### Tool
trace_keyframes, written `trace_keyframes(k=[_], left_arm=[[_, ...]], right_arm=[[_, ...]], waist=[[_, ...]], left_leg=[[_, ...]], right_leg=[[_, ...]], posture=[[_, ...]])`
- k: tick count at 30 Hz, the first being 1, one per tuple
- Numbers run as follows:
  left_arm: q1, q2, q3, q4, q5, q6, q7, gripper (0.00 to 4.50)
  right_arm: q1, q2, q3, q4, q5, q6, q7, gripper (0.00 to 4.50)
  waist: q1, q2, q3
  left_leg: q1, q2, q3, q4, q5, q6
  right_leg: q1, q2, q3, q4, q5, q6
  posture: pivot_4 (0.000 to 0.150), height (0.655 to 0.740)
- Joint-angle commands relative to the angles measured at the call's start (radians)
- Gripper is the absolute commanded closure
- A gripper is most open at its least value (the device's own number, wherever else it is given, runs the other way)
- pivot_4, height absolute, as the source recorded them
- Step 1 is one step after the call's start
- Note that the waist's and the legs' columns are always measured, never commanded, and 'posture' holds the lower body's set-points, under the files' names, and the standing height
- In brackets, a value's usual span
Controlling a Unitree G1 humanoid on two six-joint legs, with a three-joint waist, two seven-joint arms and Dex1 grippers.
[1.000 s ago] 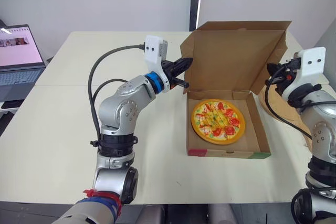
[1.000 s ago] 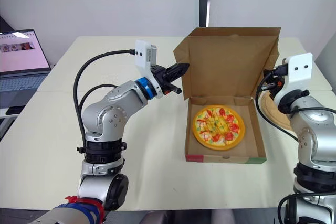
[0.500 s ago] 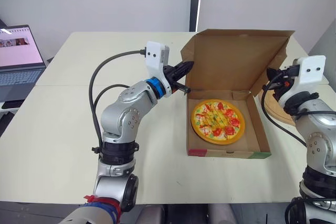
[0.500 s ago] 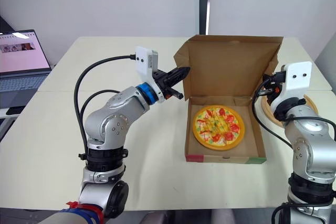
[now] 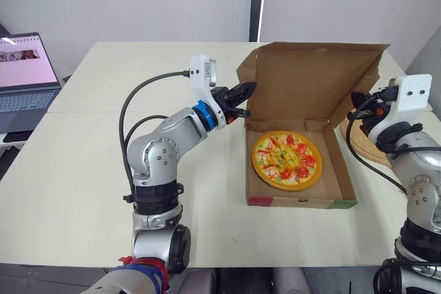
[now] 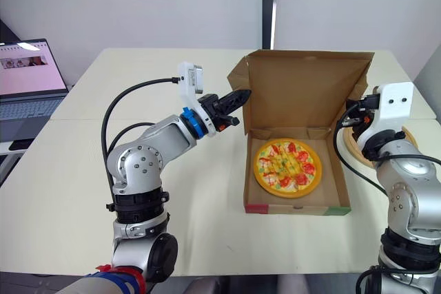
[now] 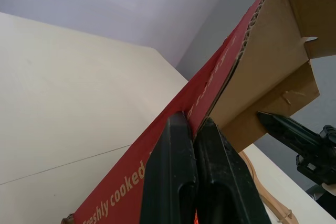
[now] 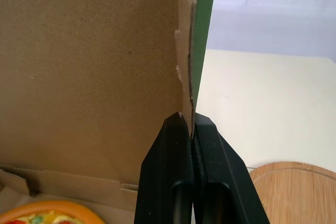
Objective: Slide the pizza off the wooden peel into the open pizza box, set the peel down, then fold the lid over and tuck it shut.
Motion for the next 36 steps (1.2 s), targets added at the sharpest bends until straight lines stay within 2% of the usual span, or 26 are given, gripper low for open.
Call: trace_keyframes(k=[1,16,21,24,32,36], left_arm=[[0.016,-0.029,-0.071,-0.024,-0.046,0.034,-0.011,4.5],[0.167,-0.004,-0.09,-0.14,-0.09,0.031,-0.011,4.5],[0.211,-0.042,-0.074,-0.163,-0.137,0.031,0.013,4.5],[0.24,-0.026,-0.084,-0.179,-0.153,0.03,-0.001,4.5],[0.309,0.063,-0.181,-0.206,-0.065,-0.09,-0.057,4.5],[0.323,0.086,-0.217,-0.205,-0.013,-0.169,-0.066,4.5]], right_arm=[[0.002,0.016,0.03,-0.104,0.083,0.034,0.021,4.45],[0.13,0.095,0.077,-0.222,0.072,-0.016,-0.01,4.45],[0.17,0.066,0.079,-0.208,0.053,-0.077,0.013,4.45],[0.189,0.043,0.079,-0.199,0.051,-0.107,0.023,4.45],[0.257,0.051,0.093,-0.2,0.056,-0.168,0.023,4.45],[0.266,0.051,0.091,-0.189,0.048,-0.187,0.018,4.45]], waist=[[0.002,0.0,0.0],[-0.003,0.001,-0.006],[-0.003,0.001,-0.007],[-0.002,0.001,-0.007],[-0.002,0.002,-0.007],[-0.002,0.002,-0.007]], left_leg=[[0.0,0.0,0.0,0.0,0.0,0.0],[0.003,0.001,0.001,0.0,0.0,0.0],[0.005,0.001,0.001,0.0,0.0,0.0],[0.006,0.001,0.001,-0.001,0.0,0.0],[0.009,0.001,0.002,-0.001,0.0,0.0],[0.017,0.002,0.001,-0.003,-0.001,0.002]], right_leg=[[0.0,0.0,0.0,0.0,0.0,0.0],[0.002,0.001,0.001,0.0,0.0,0.0],[0.004,0.001,0.001,0.0,0.0,0.0],[0.006,0.001,0.001,0.0,0.0,0.0],[0.007,0.002,0.002,0.0,0.0,0.0],[0.017,0.002,0.001,-0.002,-0.002,-0.001]], posture=[[0.15,0.74],[0.15,0.74],[0.15,0.74],[0.15,0.74],[0.15,0.74],[0.15,0.74]])
